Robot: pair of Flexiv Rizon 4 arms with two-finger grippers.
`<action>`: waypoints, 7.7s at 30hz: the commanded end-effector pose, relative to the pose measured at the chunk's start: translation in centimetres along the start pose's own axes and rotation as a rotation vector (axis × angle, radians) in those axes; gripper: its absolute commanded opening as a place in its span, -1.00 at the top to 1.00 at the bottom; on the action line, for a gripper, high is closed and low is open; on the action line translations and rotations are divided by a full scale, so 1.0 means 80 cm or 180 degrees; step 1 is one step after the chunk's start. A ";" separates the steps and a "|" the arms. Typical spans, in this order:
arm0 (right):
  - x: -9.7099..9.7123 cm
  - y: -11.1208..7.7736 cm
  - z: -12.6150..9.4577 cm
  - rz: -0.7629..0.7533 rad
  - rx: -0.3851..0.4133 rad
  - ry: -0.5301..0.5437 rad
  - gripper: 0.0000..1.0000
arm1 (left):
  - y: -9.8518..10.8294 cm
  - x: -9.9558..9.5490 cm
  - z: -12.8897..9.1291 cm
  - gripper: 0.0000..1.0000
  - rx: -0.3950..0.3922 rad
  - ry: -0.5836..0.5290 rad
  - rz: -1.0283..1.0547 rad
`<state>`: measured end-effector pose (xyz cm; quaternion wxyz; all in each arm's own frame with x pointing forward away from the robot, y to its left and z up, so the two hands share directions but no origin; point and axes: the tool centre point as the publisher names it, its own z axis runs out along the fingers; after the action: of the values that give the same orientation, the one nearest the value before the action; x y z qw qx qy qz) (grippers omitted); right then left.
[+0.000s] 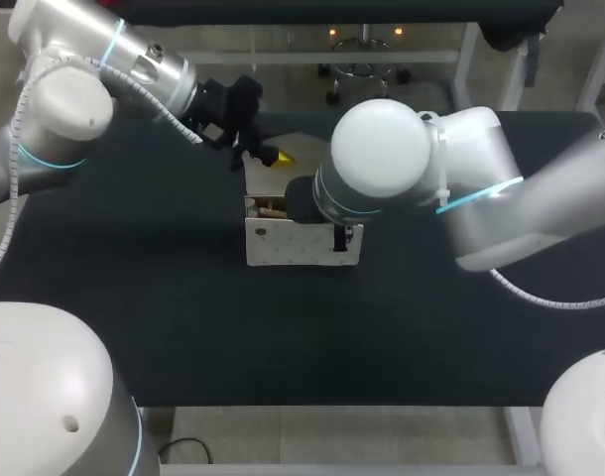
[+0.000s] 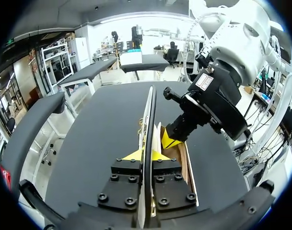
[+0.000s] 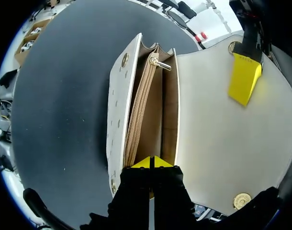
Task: Pick up the bag, open it, inspect its contents, close it, and place it on the opposite side
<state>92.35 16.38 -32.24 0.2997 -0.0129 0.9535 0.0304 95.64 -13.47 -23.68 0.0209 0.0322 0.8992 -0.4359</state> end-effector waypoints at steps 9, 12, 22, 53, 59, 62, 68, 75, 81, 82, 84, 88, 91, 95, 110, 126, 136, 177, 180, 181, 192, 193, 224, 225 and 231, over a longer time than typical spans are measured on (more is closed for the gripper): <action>0.005 0.005 0.013 -0.0057 0.0051 0.0012 1.00 | 0.013 -0.011 -0.005 1.00 0.0361 0.0298 -0.0285; 0.007 0.005 0.014 -0.0091 0.0092 0.0000 1.00 | 0.013 -0.011 -0.005 1.00 0.0396 0.0345 -0.0313; 0.005 0.007 0.025 -0.0111 0.0099 0.0159 1.00 | 0.008 -0.006 -0.005 1.00 0.0375 0.0415 -0.0270; 0.013 0.009 0.039 -0.0230 0.0220 0.0528 -1.00 | 0.007 -0.002 -0.001 1.00 0.0251 0.0347 -0.0111; 0.012 0.009 0.036 -0.0218 0.0221 0.0507 -1.00 | 0.007 -0.002 -0.001 1.00 0.0251 0.0347 -0.0111; 0.012 0.010 0.036 -0.0218 0.0220 0.0498 -1.00 | 0.007 -0.002 -0.001 1.00 0.0251 0.0347 -0.0111; 0.011 0.010 0.036 -0.0219 0.0221 0.0492 -1.00 | 0.007 -0.002 -0.001 1.00 0.0251 0.0347 -0.0111; 0.010 0.010 0.035 -0.0218 0.0226 0.0484 -1.00 | 0.007 -0.002 -0.001 1.00 0.0251 0.0347 -0.0111; 0.008 0.011 0.035 -0.0200 0.0219 0.0470 -1.00 | 0.007 -0.002 -0.001 1.00 0.0251 0.0347 -0.0111; 0.008 0.011 0.035 -0.0199 0.0219 0.0467 -1.00 | 0.007 -0.002 -0.001 1.00 0.0251 0.0347 -0.0111; 0.008 0.011 0.034 -0.0194 0.0216 0.0462 -1.00 | 0.007 -0.002 -0.001 1.00 0.0251 0.0347 -0.0111; 0.007 0.012 0.035 -0.0194 0.0216 0.0462 -1.00 | 0.007 -0.002 -0.001 1.00 0.0251 0.0347 -0.0111; 0.007 0.013 0.035 -0.0196 0.0221 0.0462 -1.00 | 0.007 -0.002 -0.001 1.00 0.0251 0.0347 -0.0111; 0.001 0.013 0.031 -0.0180 0.0227 0.0445 -1.00 | 0.007 -0.002 -0.001 1.00 0.0251 0.0347 -0.0111; -0.011 0.018 0.031 -0.0086 0.0242 0.0373 -1.00 | 0.007 -0.002 -0.001 1.00 0.0251 0.0347 -0.0111; -0.014 0.018 0.029 -0.0021 0.0204 0.0274 0.07 | 0.007 -0.002 -0.001 1.00 0.0251 0.0347 -0.0111; -0.028 0.017 0.008 0.0129 0.0123 0.0003 0.11 | 0.004 0.002 -0.001 1.00 0.0192 0.0297 -0.0078; -0.010 -0.013 -0.116 0.0447 0.0039 -0.0905 1.00 | 0.036 -0.028 0.028 1.00 0.0088 0.0055 -0.0231; -0.001 -0.014 -0.118 0.0466 0.0015 -0.0899 1.00 | 0.041 -0.031 0.029 1.00 0.0102 -0.0031 -0.0051; 0.001 -0.014 -0.118 0.0466 0.0013 -0.0896 1.00 | 0.044 -0.031 0.030 1.00 0.0086 -0.0076 0.0023; 0.032 -0.008 -0.098 0.0690 -0.0091 -0.0663 1.00 | 0.060 -0.021 0.044 1.00 -0.0126 -0.0352 0.0576; 0.032 -0.008 -0.098 0.0690 -0.0091 -0.0663 1.00 | 0.060 -0.021 0.044 1.00 -0.0126 -0.0352 0.0576; 0.089 0.018 -0.079 0.0652 -0.0069 -0.0863 1.00 | 0.091 -0.032 0.062 1.00 -0.0256 -0.0996 0.0948; 0.093 0.020 -0.078 0.0644 -0.0074 -0.0866 1.00 | 0.092 -0.033 0.063 1.00 -0.0234 -0.0998 0.0980; 0.109 0.029 -0.071 0.0557 -0.0128 -0.0881 1.00 | 0.102 -0.040 0.059 1.00 -0.0198 -0.0983 0.1026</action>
<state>82.09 17.97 -31.57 0.4026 0.0670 0.9097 0.0768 99.18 -12.64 -32.34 0.2280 0.1056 0.8853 -0.3914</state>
